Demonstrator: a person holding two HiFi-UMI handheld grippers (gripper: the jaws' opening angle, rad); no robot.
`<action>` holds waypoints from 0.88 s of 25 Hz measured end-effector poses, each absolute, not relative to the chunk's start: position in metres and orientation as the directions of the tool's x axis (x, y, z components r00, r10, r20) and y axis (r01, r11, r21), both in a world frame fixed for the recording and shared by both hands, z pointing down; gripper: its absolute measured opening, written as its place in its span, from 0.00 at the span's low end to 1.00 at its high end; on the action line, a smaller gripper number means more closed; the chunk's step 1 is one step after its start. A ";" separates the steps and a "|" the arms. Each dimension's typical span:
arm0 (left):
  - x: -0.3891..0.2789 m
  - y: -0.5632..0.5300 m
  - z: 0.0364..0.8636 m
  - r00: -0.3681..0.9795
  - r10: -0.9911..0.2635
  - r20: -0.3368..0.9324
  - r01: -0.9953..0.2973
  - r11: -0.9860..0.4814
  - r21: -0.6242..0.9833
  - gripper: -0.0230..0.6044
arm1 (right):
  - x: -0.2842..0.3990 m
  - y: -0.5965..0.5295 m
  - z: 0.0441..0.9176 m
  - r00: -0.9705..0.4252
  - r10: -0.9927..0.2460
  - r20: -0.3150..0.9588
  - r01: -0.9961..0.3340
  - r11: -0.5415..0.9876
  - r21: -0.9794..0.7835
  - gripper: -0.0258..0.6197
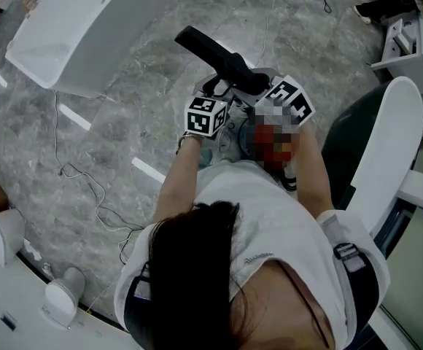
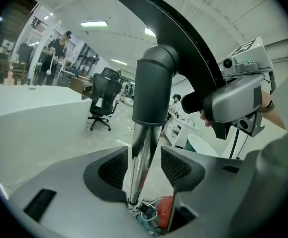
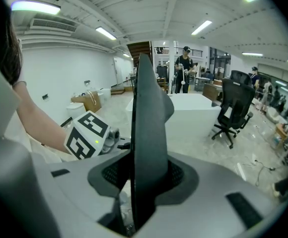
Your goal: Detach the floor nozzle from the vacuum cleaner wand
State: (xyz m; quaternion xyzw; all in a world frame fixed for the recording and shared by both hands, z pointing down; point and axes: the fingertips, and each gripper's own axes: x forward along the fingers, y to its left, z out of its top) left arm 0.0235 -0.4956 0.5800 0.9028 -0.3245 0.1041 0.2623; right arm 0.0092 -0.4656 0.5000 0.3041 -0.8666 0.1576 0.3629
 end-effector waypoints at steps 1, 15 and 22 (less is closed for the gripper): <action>0.025 -0.497 0.579 0.770 -0.533 0.350 -0.638 -0.650 0.414 0.34 | 0.009 -0.465 0.500 -0.553 -0.412 0.724 -0.643 0.764 -0.056 0.27; 0.024 -0.503 0.577 0.774 -0.557 0.302 -0.626 -0.602 0.496 0.31 | 0.006 -0.463 0.498 -0.552 -0.441 0.707 -0.667 0.742 -0.058 0.27; 0.024 -0.500 0.577 0.779 -0.554 0.295 -0.618 -0.597 0.512 0.31 | 0.004 -0.459 0.497 -0.539 -0.471 0.698 -0.688 0.725 -0.042 0.27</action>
